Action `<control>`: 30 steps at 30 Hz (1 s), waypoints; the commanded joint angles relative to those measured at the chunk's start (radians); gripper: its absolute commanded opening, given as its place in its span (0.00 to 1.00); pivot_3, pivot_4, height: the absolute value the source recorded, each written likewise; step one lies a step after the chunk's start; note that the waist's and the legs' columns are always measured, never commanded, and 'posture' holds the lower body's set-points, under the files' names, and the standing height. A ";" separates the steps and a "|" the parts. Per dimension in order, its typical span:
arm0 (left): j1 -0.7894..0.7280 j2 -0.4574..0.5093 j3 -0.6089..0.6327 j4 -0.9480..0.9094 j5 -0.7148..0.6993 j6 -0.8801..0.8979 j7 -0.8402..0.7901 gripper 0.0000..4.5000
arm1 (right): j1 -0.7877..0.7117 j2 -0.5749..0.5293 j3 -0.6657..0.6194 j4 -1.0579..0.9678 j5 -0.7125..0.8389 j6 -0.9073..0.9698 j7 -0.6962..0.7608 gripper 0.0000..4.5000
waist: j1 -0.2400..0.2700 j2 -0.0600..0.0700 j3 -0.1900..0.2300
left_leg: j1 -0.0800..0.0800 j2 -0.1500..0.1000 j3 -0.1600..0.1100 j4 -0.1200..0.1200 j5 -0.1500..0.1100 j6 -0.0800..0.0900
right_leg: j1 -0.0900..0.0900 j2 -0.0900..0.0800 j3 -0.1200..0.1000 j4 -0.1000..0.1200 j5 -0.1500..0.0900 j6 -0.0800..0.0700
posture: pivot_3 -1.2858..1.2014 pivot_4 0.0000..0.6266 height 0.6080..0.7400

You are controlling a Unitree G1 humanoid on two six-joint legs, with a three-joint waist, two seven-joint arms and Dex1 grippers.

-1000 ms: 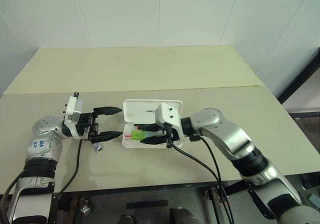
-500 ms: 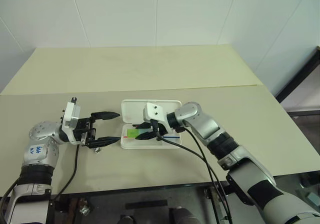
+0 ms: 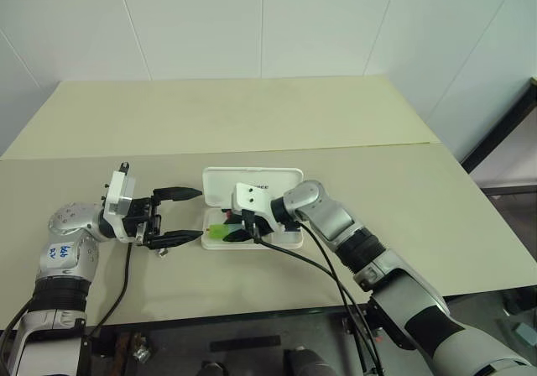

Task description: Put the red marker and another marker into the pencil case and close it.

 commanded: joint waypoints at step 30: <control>0.268 -0.017 0.149 -0.447 0.024 0.077 0.372 1.00 | 0.265 -0.225 -0.381 -0.778 0.429 0.321 0.052 1.00 | 0.005 0.000 0.000 | -0.001 0.001 -0.004 -0.003 -0.002 -0.002 | 0.001 -0.005 -0.002 -0.004 -0.001 -0.001 | 0.52 0.24 1.00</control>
